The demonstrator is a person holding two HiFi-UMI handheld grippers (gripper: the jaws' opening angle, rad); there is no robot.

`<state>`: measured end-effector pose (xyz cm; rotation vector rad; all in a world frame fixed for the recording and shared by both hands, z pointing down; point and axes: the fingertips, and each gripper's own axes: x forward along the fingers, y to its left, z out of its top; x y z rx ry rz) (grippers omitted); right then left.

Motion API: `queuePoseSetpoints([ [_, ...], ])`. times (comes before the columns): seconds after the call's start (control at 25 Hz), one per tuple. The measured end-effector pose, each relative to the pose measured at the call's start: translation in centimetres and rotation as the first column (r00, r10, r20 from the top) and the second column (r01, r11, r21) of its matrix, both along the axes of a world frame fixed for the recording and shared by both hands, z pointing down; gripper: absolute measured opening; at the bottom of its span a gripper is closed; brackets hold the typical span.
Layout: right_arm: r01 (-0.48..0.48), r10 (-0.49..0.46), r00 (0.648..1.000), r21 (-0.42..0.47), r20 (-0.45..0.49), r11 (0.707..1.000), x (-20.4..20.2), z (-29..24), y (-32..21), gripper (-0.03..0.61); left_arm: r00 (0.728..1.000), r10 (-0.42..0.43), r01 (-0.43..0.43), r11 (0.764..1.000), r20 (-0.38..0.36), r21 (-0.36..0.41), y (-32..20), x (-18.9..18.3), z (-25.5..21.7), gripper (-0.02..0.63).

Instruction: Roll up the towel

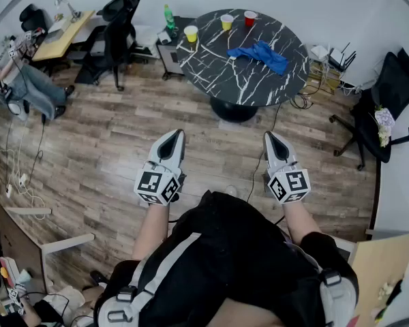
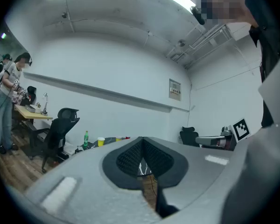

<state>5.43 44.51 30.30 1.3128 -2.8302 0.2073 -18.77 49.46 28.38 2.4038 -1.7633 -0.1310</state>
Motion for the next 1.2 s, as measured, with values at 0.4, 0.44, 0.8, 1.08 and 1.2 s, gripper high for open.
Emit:
queuePoseSetpoints([
  [0.4, -0.013, 0.014, 1.000, -0.018, 0.011, 1.000, 1.4, 0.7, -1.3, 0.005, 1.000, 0.023, -0.023, 0.999, 0.020, -0.023, -1.5, 1.5, 0.6, 0.006],
  [0.44, -0.013, 0.013, 1.000, -0.018, 0.011, 1.000, 1.5, 0.8, -1.4, 0.005, 0.999, 0.027, -0.027, 0.999, 0.024, -0.024, -1.6, 1.8, 0.7, 0.006],
  [0.8, 0.000, -0.002, 0.999, 0.060, 0.038, 0.998, 2.5, -1.0, -2.2, 0.308, 0.999, 0.032, -0.032, 0.999, 0.020, 0.003, -3.4, 4.3, -0.2, 0.353],
  [1.08, -0.031, 0.029, 0.999, 0.094, 0.024, 0.995, 4.6, -1.6, -4.1, 0.462, 0.998, 0.025, -0.026, 1.000, 0.065, 0.011, -5.9, 6.6, -0.3, 0.456],
  [1.2, -0.052, 0.051, 0.999, 0.075, 0.019, 0.996, 6.5, -1.1, -4.8, 0.460, 0.997, 0.045, -0.045, 0.999, 0.061, -0.009, -7.0, 7.6, 0.3, 0.456],
])
